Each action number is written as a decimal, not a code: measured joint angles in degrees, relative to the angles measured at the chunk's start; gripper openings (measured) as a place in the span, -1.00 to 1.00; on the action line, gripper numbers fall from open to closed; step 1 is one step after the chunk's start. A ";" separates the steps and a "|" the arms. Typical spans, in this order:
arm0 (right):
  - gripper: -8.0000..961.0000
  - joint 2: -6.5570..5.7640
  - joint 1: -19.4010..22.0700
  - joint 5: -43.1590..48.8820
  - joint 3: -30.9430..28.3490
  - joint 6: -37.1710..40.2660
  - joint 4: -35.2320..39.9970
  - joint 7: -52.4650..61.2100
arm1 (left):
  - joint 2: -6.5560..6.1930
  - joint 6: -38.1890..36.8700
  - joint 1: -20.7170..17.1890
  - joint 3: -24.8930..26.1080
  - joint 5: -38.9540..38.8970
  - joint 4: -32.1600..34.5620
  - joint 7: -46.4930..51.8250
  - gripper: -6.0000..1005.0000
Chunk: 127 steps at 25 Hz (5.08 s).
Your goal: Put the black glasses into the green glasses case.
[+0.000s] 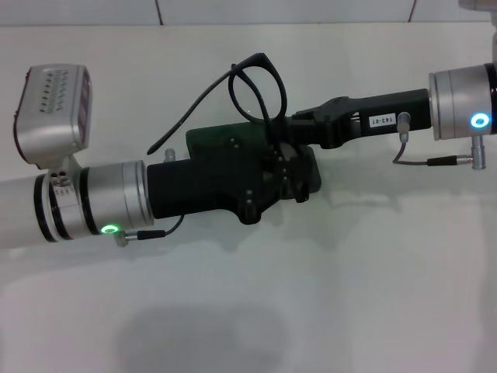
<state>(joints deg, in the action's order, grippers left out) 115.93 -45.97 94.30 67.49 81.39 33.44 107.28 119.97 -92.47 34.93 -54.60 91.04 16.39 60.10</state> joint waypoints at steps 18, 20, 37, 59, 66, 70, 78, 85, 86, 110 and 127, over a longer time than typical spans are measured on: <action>-0.80 0.00 0.13 -0.04 -0.06 0.24 -0.06 -0.57 | 0.00 -0.09 0.31 0.02 0.02 -0.34 0.11 -0.98; -0.80 0.00 0.14 -0.05 -0.16 0.26 -0.06 -0.58 | 0.00 -0.09 0.31 0.02 0.02 -0.39 0.11 -0.98; -0.80 -0.23 0.87 -0.60 -0.65 0.13 0.21 -0.87 | 0.00 -1.23 0.09 0.02 0.15 0.09 0.81 -0.97; -0.80 -4.01 11.81 4.99 -8.91 -2.71 0.08 -21.54 | -0.53 -3.56 -0.25 0.31 0.11 0.40 0.42 -0.97; -0.80 -0.69 10.16 8.17 -8.84 -4.18 0.62 -27.73 | -0.53 -3.49 -0.43 0.26 0.12 0.46 0.49 -0.97; -0.80 -0.41 9.35 7.63 -8.82 -3.50 0.64 -29.78 | -0.53 -3.60 -0.36 0.04 0.52 0.49 0.68 -0.96; -0.80 -0.35 8.55 4.49 -8.84 0.90 1.43 -33.44 | -0.38 -3.62 -0.30 0.02 0.79 0.49 0.72 -0.96; -0.80 -0.25 7.32 4.28 -8.86 2.06 1.54 -34.10 | -0.32 -3.62 -0.15 0.02 0.81 0.41 0.72 -0.96; -0.80 -0.17 7.08 4.13 -8.87 2.39 1.54 -34.36 | -0.29 -3.62 -0.11 0.02 0.81 0.36 0.72 -0.96; -0.80 0.18 4.93 0.08 -4.41 4.71 1.54 -34.95 | -0.08 -3.51 0.92 -0.15 0.80 -0.14 0.72 -0.96; -0.80 0.12 5.44 -3.80 -4.44 3.90 1.12 -34.95 | -0.09 -3.60 0.93 -0.15 0.74 -0.13 0.79 -0.95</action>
<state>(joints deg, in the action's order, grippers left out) 116.05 -40.53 90.50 63.05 85.29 34.56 72.33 119.88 -96.07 35.86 -54.75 91.78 16.26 60.89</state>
